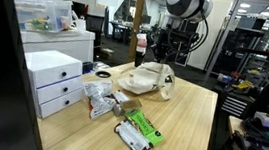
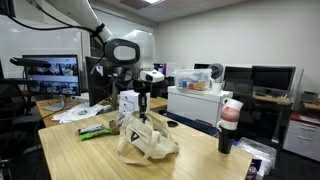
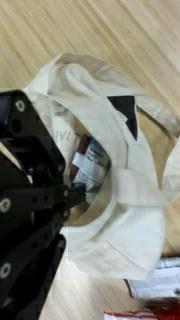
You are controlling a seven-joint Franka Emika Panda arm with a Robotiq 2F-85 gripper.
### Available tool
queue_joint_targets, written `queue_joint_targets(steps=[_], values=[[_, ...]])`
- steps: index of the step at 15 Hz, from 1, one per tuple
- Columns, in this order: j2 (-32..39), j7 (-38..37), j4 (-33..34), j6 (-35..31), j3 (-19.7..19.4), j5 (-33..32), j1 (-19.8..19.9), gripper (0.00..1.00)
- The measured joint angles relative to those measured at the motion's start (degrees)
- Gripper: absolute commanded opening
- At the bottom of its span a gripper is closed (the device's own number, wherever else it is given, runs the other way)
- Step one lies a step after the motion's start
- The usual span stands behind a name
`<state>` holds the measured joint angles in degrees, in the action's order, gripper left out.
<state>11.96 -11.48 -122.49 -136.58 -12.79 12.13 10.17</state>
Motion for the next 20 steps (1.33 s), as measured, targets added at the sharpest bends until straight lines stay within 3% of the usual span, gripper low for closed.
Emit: queue_joint_targets(steps=[5, 14, 20], values=[[-1.96, 4.52, 3.71, 7.68, 0.61, 9.02, 1.88, 0.0], [-8.56, 14.21, 8.01, 9.23, -0.74, 26.42, 5.65, 0.0], [-5.51, 14.54, 6.19, 14.87, -0.27, 18.27, 4.26, 0.0]])
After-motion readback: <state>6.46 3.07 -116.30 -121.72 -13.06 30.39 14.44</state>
